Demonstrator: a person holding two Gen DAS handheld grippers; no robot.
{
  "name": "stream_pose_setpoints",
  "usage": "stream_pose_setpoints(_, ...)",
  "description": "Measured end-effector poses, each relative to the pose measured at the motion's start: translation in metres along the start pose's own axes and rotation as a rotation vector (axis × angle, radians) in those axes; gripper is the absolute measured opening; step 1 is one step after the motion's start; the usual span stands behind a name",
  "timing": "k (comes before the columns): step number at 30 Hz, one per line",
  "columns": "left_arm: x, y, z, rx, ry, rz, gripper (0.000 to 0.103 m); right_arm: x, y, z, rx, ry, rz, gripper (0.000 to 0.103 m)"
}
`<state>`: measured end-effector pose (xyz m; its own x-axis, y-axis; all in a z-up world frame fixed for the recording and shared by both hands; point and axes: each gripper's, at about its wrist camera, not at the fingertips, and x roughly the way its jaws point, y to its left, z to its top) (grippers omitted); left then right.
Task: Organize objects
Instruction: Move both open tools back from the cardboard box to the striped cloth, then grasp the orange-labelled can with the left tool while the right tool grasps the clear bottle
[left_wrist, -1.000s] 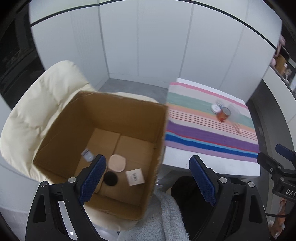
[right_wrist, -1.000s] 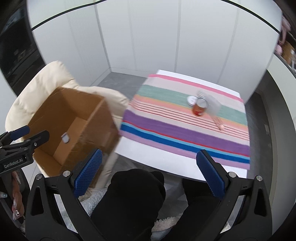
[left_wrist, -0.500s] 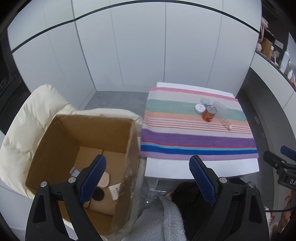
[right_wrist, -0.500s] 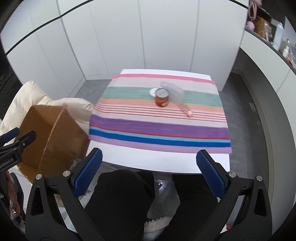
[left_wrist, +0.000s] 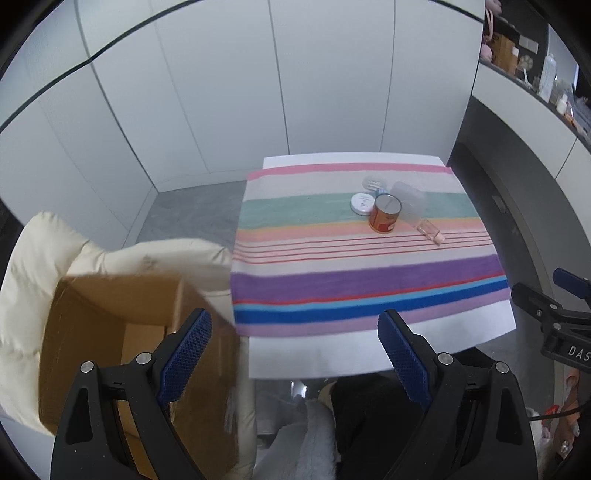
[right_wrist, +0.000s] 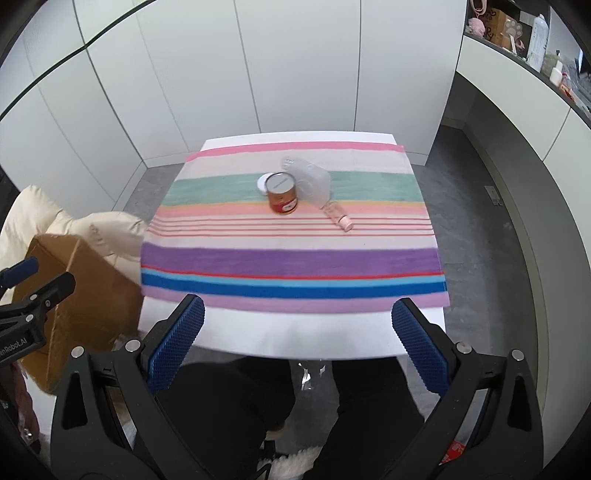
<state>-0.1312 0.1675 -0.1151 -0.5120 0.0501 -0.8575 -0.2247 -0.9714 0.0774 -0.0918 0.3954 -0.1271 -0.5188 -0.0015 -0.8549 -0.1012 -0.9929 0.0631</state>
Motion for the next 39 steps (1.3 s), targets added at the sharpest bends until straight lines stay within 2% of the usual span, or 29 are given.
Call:
stream_pose_setpoints(6, 0.046, -0.014, 0.034, 0.043, 0.057, -0.002, 0.092, 0.036, -0.014, 0.026, -0.032, -0.013, -0.018, 0.103)
stream_pose_setpoints(12, 0.092, -0.032, 0.058, 0.089, 0.091, -0.011, 0.092, 0.090, -0.039, 0.044, -0.033, 0.016, -0.011, 0.103)
stream_pose_setpoints(14, 0.112, -0.045, 0.064, 0.142, 0.116, -0.042, 0.092, 0.110, -0.050, 0.047, -0.016, 0.028, -0.013, 0.103)
stream_pose_setpoints(17, 0.141, -0.071, 0.066, 0.242, 0.116, -0.046, 0.092, 0.139, -0.071, 0.049, 0.014, 0.046, -0.022, 0.103)
stream_pose_setpoints(20, 0.168, -0.092, 0.069, 0.279, 0.107, -0.050, 0.092, 0.169, -0.088, 0.049, 0.032, 0.075, -0.027, 0.103)
stream_pose_setpoints(23, 0.200, -0.110, 0.074, 0.274, 0.078, -0.002, 0.092, 0.194, -0.101, 0.052, 0.047, 0.080, -0.025, 0.103)
stream_pose_setpoints(29, 0.267, -0.133, 0.088, 0.188, 0.096, -0.063, 0.092, 0.245, -0.107, 0.059, 0.045, 0.074, 0.020, 0.103)
stream_pose_setpoints(35, 0.300, -0.156, 0.099, 0.224, 0.050, -0.093, 0.092, 0.285, -0.099, 0.072, 0.009, 0.081, 0.022, 0.102)
stream_pose_setpoints(39, 0.320, -0.162, 0.109, 0.175, 0.045, -0.076, 0.091, 0.303, -0.096, 0.078, -0.001, 0.079, 0.021, 0.088)
